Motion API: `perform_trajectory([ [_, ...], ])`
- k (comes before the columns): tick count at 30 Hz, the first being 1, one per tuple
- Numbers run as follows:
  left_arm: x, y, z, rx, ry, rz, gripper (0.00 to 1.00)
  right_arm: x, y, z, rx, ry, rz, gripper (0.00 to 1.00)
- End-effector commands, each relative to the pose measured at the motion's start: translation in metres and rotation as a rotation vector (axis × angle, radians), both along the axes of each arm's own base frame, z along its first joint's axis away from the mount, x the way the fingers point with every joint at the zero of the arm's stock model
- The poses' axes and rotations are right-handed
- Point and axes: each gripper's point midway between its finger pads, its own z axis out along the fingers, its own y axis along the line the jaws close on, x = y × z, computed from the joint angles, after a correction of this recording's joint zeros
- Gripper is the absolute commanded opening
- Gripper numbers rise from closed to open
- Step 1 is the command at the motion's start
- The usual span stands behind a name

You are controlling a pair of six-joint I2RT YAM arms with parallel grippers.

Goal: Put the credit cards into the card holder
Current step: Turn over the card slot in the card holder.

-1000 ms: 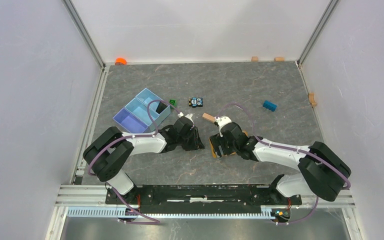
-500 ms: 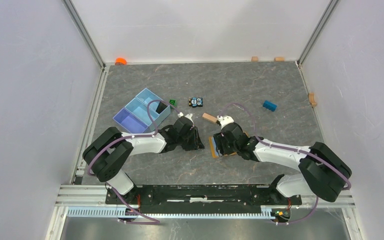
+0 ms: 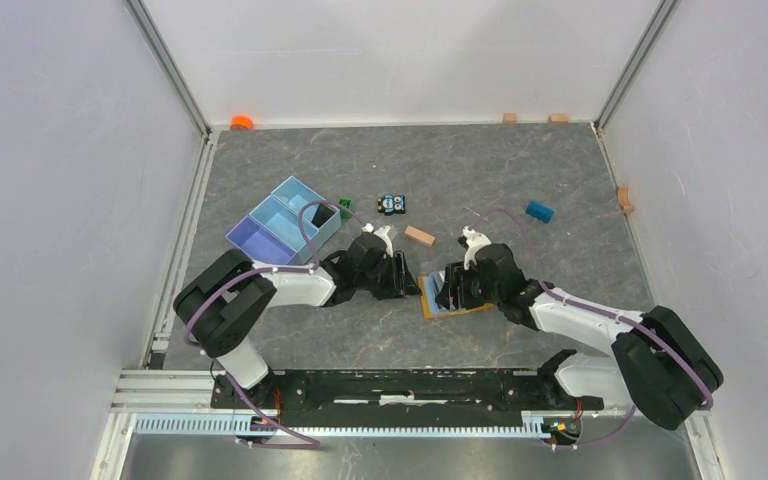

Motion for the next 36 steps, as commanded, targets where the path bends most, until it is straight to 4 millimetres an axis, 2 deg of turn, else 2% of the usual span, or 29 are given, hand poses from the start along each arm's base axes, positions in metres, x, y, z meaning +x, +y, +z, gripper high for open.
perform_trajectory([
  [1,0.002,-0.016,0.001,-0.073,0.016,-0.021,0.54,-0.011,0.011,0.002,0.119,0.045,0.038,0.47],
  [8,0.002,-0.021,-0.011,-0.085,0.050,-0.022,0.55,-0.013,0.011,0.007,0.175,0.055,0.037,0.47],
  [11,0.001,-0.020,-0.019,-0.069,0.070,-0.012,0.51,-0.012,0.010,0.009,0.188,0.053,0.032,0.47],
  [16,0.000,-0.019,-0.023,-0.066,0.083,-0.004,0.27,-0.013,0.006,0.003,0.180,0.062,0.021,0.46],
  [18,0.002,-0.019,-0.023,-0.063,0.079,0.004,0.21,-0.015,0.008,0.004,0.198,0.067,0.026,0.46],
  [20,0.002,-0.017,-0.027,-0.053,0.083,0.017,0.09,-0.014,0.009,0.008,0.211,0.057,0.026,0.46],
  [22,0.003,-0.015,-0.030,-0.042,0.087,0.026,0.02,-0.012,0.006,0.011,0.200,0.039,0.012,0.47],
  [27,0.004,-0.005,-0.033,0.008,0.079,0.058,0.02,0.000,-0.012,0.017,0.114,-0.030,-0.052,0.55],
  [31,0.005,0.003,-0.033,0.043,0.065,0.070,0.02,0.004,-0.021,0.020,0.070,-0.058,-0.071,0.65],
  [36,0.005,0.004,-0.032,0.047,0.061,0.070,0.02,0.003,-0.016,0.022,0.092,-0.061,-0.048,0.70],
])
